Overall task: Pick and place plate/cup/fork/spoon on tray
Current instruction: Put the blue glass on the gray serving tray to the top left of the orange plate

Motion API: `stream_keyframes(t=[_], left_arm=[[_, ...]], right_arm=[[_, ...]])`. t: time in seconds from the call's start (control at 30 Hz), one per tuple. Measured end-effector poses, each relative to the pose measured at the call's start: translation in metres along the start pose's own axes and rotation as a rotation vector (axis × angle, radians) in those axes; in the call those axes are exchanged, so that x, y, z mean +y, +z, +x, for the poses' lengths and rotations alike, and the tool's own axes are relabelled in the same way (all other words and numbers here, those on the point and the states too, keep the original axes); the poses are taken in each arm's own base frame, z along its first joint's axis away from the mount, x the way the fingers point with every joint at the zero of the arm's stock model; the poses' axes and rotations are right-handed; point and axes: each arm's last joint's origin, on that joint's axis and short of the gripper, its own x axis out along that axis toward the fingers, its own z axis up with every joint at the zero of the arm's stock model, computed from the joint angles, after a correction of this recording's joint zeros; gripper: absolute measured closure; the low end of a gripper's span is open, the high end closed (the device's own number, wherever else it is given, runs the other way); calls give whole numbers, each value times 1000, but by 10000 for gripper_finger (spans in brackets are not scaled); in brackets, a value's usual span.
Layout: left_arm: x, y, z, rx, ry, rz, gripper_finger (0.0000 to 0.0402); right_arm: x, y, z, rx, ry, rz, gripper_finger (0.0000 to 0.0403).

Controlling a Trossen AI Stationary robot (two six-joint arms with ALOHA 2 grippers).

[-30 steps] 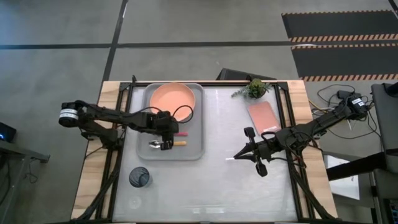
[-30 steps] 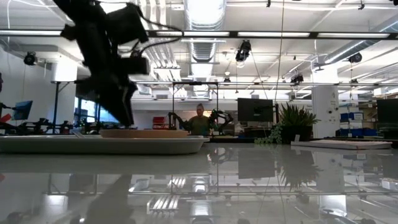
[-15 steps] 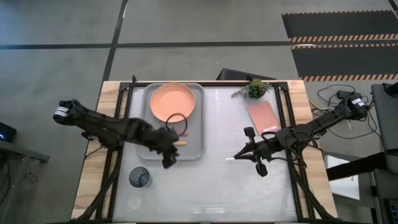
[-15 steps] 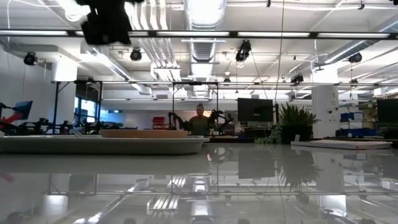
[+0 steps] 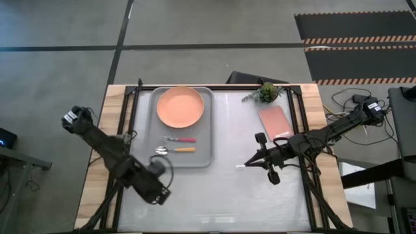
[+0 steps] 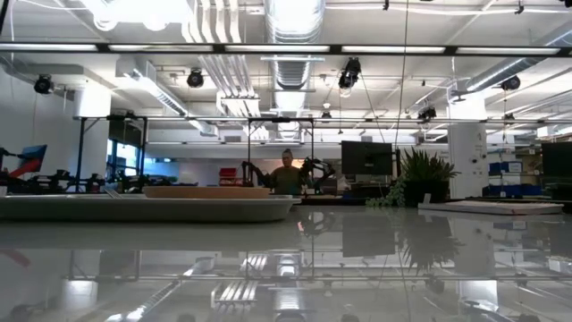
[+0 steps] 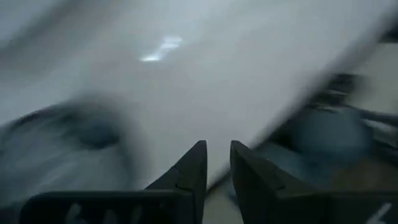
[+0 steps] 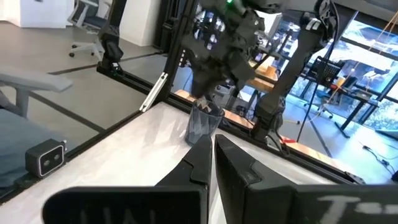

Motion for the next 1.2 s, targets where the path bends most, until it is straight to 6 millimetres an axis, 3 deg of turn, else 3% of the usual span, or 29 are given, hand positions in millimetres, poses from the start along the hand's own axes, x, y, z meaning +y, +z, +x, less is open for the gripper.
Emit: stream_keyframes(t=[0.17,0.4,0.67,0.9,1.07,1.2], left_arm=[[22,-16,-3,-50,204,-105,356],[23,-17,0,-51,206,-95,355],[24,-17,4,-53,217,-93,313],[22,-21,23,-56,271,-44,277],[20,-22,36,-45,319,-21,285],[22,-23,44,-36,351,-20,315]], right_arm=[[0,0,0,-1,3,-4,394],[0,0,0,-5,1,-35,394],[0,0,0,-4,1,-27,394],[0,0,0,-4,1,-28,394],[0,0,0,-4,1,-28,394],[0,0,0,-4,1,-28,394]])
